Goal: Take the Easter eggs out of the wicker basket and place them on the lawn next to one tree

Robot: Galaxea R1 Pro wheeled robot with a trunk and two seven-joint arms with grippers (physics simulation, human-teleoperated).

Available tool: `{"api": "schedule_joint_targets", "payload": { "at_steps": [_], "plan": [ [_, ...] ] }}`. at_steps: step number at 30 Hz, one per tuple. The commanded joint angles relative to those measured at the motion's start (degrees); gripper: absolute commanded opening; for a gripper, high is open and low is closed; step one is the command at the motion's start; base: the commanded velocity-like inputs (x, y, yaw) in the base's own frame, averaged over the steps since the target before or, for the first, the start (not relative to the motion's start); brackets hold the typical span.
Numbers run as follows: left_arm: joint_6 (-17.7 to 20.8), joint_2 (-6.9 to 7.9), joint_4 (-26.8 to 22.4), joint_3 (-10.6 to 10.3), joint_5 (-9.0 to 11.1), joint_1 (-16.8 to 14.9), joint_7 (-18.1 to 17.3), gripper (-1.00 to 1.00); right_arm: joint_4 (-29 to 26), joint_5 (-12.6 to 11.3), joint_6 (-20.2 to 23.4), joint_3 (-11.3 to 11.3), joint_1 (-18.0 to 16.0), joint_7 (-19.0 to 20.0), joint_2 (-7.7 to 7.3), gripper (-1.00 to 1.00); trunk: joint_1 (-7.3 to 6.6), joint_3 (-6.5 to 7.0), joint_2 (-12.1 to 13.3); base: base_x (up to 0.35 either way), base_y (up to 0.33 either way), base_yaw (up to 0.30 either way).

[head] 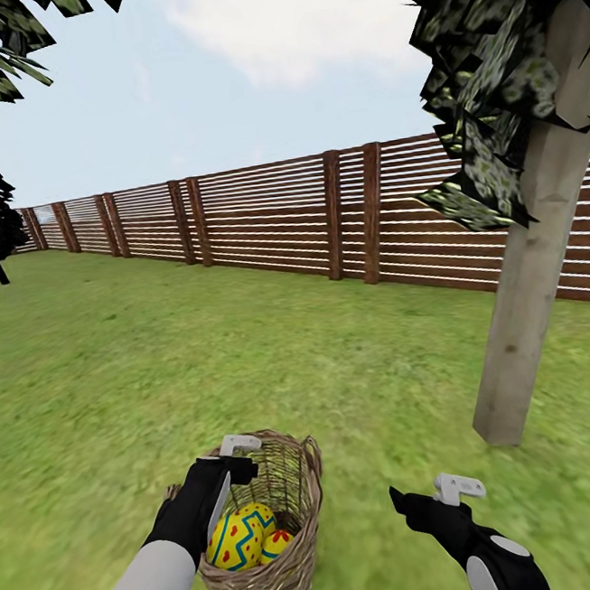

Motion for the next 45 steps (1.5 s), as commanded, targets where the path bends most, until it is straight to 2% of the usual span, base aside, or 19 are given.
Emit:
{"api": "schedule_joint_targets", "payload": {
  "at_steps": [1, 5, 21, 29, 36, 45],
  "plan": [
    [0.25, -0.07, -0.08, 0.28, -0.31, -0.02, -0.2, 1.0, -0.08, -0.61, 0.24, -0.01, -0.03, -0.45, 0.03, 1.0, -0.01, -0.06, -0.03, 0.0, 0.0, 0.0],
    [0.31, -0.07, -0.08, 0.28, -0.31, -0.02, -0.18, 1.0, -0.08, -0.61, 0.24, -0.02, -0.03, -0.45, 0.03, 1.0, -0.01, -0.06, -0.03, 0.0, 0.0, 0.0],
    [1.5, -0.15, -0.08, -0.05, -0.31, -0.02, -0.33, 1.0, -0.08, -0.61, 0.24, -0.03, -0.03, -0.45, 0.03, 1.0, 0.4, -3.61, -0.24, 0.0, 0.0, 0.0],
    [2.69, -0.08, -0.11, -0.58, -0.31, -0.02, -0.33, 1.0, -0.08, -0.61, 0.24, -0.03, -0.03, -0.45, 0.03, 1.0, 0.4, -3.61, -0.24, 0.0, 0.0, 0.0],
    [2.88, -0.07, -0.16, -0.67, -0.31, -0.02, -0.31, 1.0, -0.08, -0.61, 0.24, -0.02, -0.03, -0.45, 0.03, 1.0, 0.58, -5.16, -0.34, 0.0, 0.0, 0.0],
    [2.86, 0.01, -0.1, -0.76, -0.45, -0.02, -0.16, 1.0, -0.08, -0.67, 0.09, -0.03, -0.03, -0.39, 0.03, 1.0, 0.58, -5.16, -0.34, 0.0, 0.0, 0.0]
  ]
}}
